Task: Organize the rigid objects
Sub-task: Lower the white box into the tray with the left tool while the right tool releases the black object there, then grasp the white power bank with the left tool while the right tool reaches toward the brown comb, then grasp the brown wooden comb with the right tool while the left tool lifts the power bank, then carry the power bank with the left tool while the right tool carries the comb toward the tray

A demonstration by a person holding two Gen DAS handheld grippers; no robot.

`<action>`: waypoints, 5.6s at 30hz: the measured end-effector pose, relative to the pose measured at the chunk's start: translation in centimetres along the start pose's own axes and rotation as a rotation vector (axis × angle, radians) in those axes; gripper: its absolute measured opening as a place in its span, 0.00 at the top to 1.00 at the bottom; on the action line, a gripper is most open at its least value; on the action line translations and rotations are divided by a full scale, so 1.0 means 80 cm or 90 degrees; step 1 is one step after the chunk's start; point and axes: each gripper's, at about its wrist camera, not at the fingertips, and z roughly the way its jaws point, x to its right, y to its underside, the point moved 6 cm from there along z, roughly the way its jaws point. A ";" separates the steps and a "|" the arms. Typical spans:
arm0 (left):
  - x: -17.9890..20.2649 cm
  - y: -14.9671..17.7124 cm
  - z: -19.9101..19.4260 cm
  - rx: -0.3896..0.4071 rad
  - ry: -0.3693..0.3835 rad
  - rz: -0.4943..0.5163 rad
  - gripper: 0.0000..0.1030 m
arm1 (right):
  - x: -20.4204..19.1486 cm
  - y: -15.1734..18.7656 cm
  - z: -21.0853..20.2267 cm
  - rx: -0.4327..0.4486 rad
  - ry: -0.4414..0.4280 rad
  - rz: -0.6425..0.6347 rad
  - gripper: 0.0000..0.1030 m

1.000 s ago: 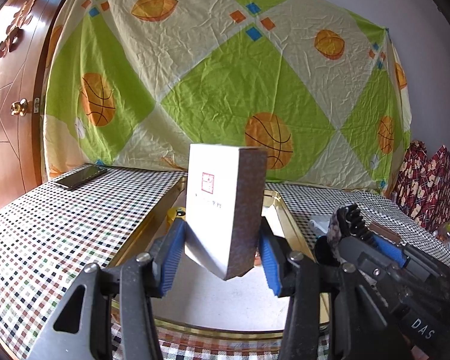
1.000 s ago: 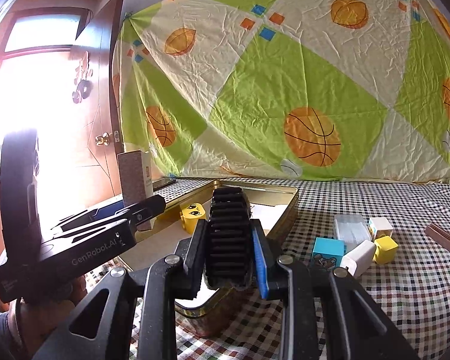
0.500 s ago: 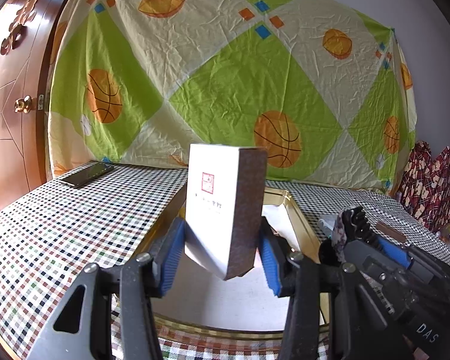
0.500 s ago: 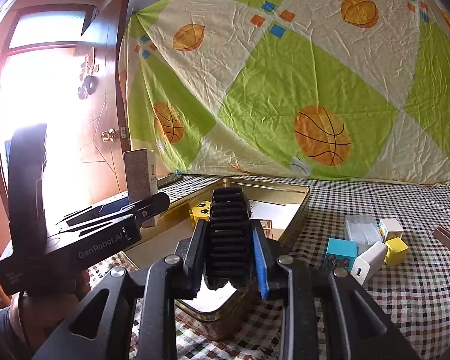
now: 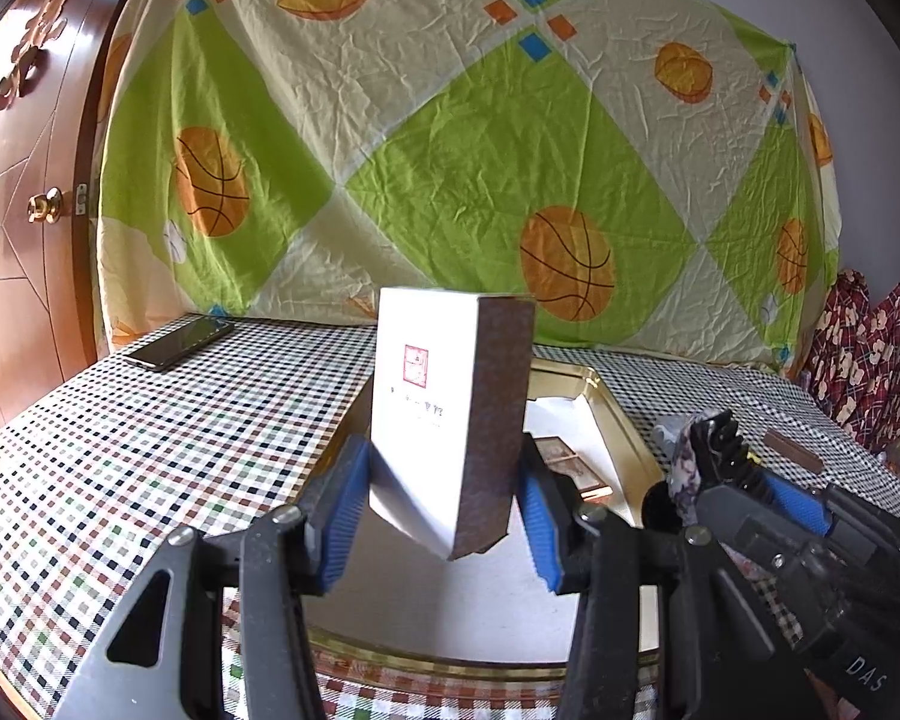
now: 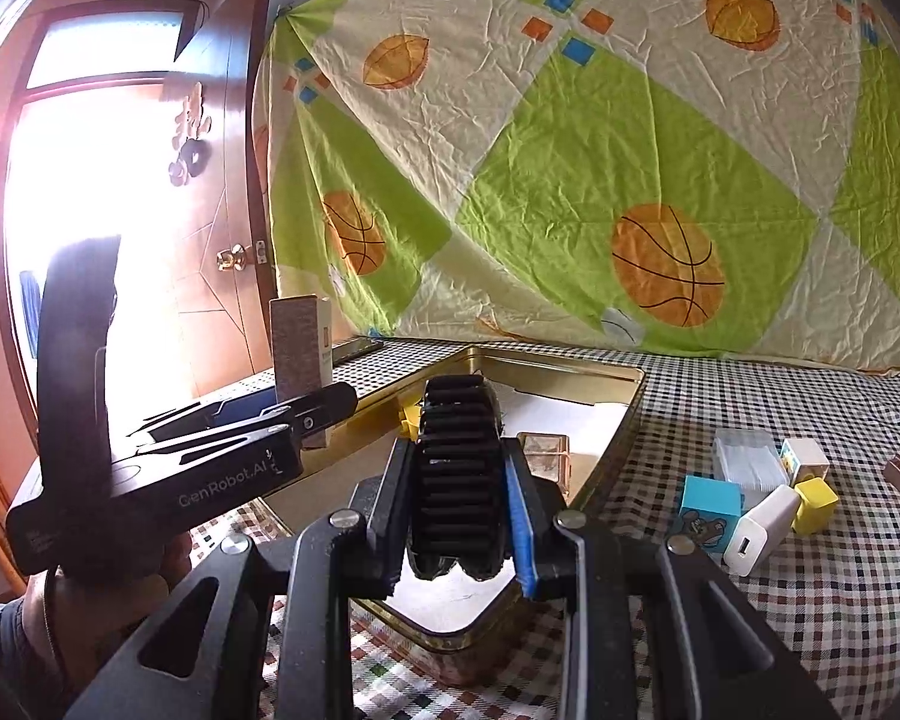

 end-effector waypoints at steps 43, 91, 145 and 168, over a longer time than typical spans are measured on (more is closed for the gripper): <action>0.070 -0.022 0.050 -0.116 0.023 0.087 0.12 | 0.138 -0.019 0.034 -0.116 0.059 0.118 0.41; 0.318 0.061 0.139 -0.295 0.203 0.197 0.81 | 0.406 0.030 -0.085 -0.171 0.351 0.240 0.40; 0.270 0.011 0.148 -0.164 0.146 0.081 0.81 | 0.459 0.050 -0.035 -0.324 0.375 0.197 0.83; 0.264 0.000 0.105 -0.073 0.121 0.106 0.81 | 0.368 0.004 -0.076 -0.098 0.323 0.157 0.83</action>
